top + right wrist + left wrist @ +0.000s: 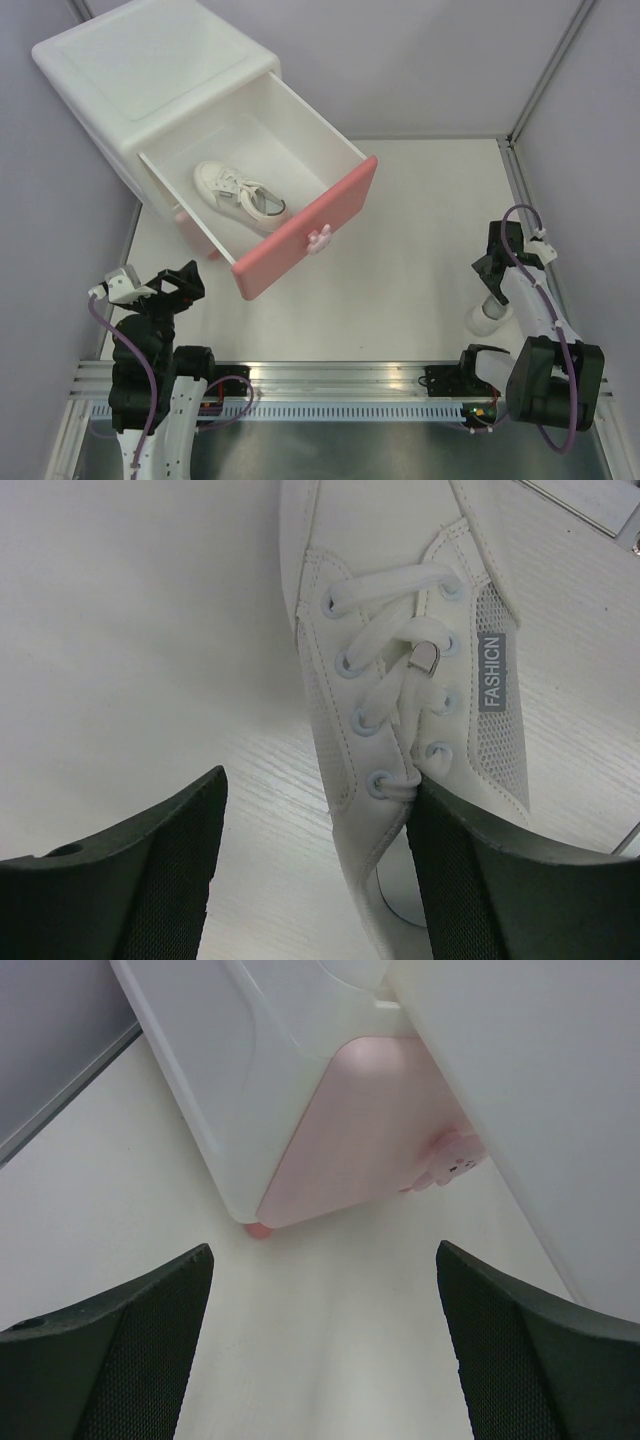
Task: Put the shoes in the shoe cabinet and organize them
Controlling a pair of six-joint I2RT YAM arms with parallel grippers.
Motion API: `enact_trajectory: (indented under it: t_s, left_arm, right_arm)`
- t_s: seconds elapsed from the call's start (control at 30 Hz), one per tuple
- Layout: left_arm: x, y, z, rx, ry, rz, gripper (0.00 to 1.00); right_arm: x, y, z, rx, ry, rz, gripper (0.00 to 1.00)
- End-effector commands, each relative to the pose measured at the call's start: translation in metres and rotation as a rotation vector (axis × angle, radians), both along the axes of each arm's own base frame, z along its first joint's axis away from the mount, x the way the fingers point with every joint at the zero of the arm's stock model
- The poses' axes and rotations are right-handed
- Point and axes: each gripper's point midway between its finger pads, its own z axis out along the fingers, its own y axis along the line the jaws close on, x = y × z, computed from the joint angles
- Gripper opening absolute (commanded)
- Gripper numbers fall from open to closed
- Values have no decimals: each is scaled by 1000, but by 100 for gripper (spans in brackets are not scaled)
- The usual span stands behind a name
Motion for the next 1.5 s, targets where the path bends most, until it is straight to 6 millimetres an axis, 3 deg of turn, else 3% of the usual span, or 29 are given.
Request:
enact_trajectory:
  t_s: [0.0, 0.17, 0.33, 0.4, 0.6, 0.67, 0.87, 1.03, 1.07, 1.13, 1.17, 1.23, 1.27, 1.3, 1.43, 1.47]
  left_arm:
    - [-2, -1, 9, 23, -35, -13, 94]
    - [-2, -1, 9, 23, -33, -15, 94]
    - [-2, -2, 9, 22, -34, -18, 94]
    - [-2, -2, 9, 22, -34, -18, 94]
    - [-2, -3, 9, 21, -34, -25, 94]
    - [-2, -3, 9, 20, -36, -27, 93]
    - [-2, -4, 9, 21, -34, -31, 93]
    - [-2, -4, 9, 21, -34, -31, 93]
    - [-2, -4, 9, 21, -34, -31, 93]
    - [-2, -4, 9, 21, -35, -30, 93]
    - [-2, -4, 9, 21, -35, -31, 93]
    - [-2, -4, 9, 20, -36, -31, 93]
    - [-2, -4, 9, 21, -35, -31, 93]
    - [-2, -4, 9, 21, -35, -31, 93]
    - [-2, -4, 9, 21, -35, -31, 93]
    - [-2, -4, 9, 20, -36, -31, 93]
  right_arm:
    - [14, -6, -7, -11, -39, -35, 74]
    - [10, -13, -17, -41, 8, -40, 71]
    - [6, -21, -17, -89, 44, -33, 47]
    - [7, -23, -10, -108, 42, -16, 42]
    - [31, -25, 28, -133, -35, 42, 5]
    - [40, -25, 40, -139, -68, 62, 1]
    - [68, -23, 92, -218, -154, 183, 0]
    - [96, -6, 148, -267, -248, 334, 1]
    - [103, -4, 168, -287, -278, 362, 0]
    - [114, 7, 187, -296, -310, 425, 1]
    - [119, 10, 209, -323, -345, 461, 1]
    - [129, 26, 230, -331, -382, 543, 1]
    - [134, 30, 254, -363, -417, 585, 1]
    - [136, 33, 265, -374, -437, 604, 1]
    - [149, 80, 322, -380, -606, 810, 1]
    - [150, 90, 344, -382, -666, 851, 1]
